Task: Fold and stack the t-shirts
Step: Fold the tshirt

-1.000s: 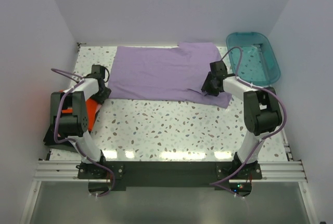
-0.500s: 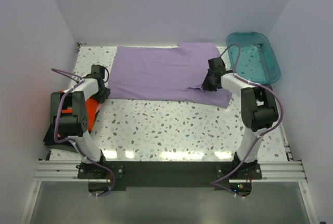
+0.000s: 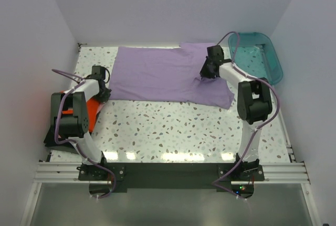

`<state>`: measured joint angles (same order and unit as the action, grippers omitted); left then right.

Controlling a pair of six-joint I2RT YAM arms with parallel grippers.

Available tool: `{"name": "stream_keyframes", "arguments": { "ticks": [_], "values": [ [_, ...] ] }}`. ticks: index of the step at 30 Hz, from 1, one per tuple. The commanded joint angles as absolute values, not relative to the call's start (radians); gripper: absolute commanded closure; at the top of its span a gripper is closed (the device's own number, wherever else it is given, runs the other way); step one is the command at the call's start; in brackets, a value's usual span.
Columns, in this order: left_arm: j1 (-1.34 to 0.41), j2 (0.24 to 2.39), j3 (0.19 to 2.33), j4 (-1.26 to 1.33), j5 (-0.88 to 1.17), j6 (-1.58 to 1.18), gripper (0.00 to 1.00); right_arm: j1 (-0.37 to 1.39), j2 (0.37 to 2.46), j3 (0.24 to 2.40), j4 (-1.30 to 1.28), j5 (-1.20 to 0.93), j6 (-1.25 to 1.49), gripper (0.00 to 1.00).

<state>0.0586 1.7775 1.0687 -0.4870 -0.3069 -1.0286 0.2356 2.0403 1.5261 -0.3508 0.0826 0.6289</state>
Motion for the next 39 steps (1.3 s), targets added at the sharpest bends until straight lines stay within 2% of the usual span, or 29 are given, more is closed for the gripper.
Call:
{"name": "stream_keyframes", "arguments": {
  "ticks": [1, 5, 6, 9, 10, 13, 18, 24, 31, 39],
  "values": [
    [0.066, 1.795, 1.063, -0.465, -0.304, -1.015, 0.96, 0.239, 2.085, 1.611, -0.364, 0.065, 0.603, 1.00],
    [0.064, 1.802, 1.068, -0.466, -0.299, -1.012, 1.00, 0.242, 2.132, 1.666, -0.351, 0.029, 0.581, 1.00],
    [0.066, 1.804, 1.068, -0.466, -0.299, -1.011, 1.00, 0.242, 2.141, 1.677, -0.353, 0.020, 0.574, 0.96],
    [0.066, 1.804, 1.068, -0.463, -0.293, -1.008, 1.00, 0.245, 2.171, 1.701, -0.351, 0.002, 0.549, 0.78],
    [0.064, 1.804, 1.065, -0.462, -0.291, -1.006, 1.00, 0.245, 2.172, 1.704, -0.351, 0.002, 0.543, 0.68],
    [0.064, 1.799, 1.065, -0.459, -0.287, -1.003, 1.00, 0.247, 2.168, 1.726, -0.354, 0.002, 0.511, 0.48],
    [0.066, 1.796, 1.068, -0.460, -0.285, -0.999, 1.00, 0.245, 2.105, 1.756, -0.454, 0.047, 0.469, 0.35],
    [0.067, 1.804, 1.071, -0.469, -0.296, -0.985, 1.00, 0.229, 1.881, 1.590, -0.494, 0.140, 0.466, 0.32],
    [0.097, 1.776, 1.039, -0.469, -0.311, -0.977, 1.00, 0.137, 1.617, 1.252, -0.422, 0.083, 0.520, 0.32],
    [0.106, 1.778, 1.039, -0.469, -0.308, -0.965, 1.00, 0.109, 1.500, 1.043, -0.405, 0.120, 0.523, 0.24]
  ]
}}
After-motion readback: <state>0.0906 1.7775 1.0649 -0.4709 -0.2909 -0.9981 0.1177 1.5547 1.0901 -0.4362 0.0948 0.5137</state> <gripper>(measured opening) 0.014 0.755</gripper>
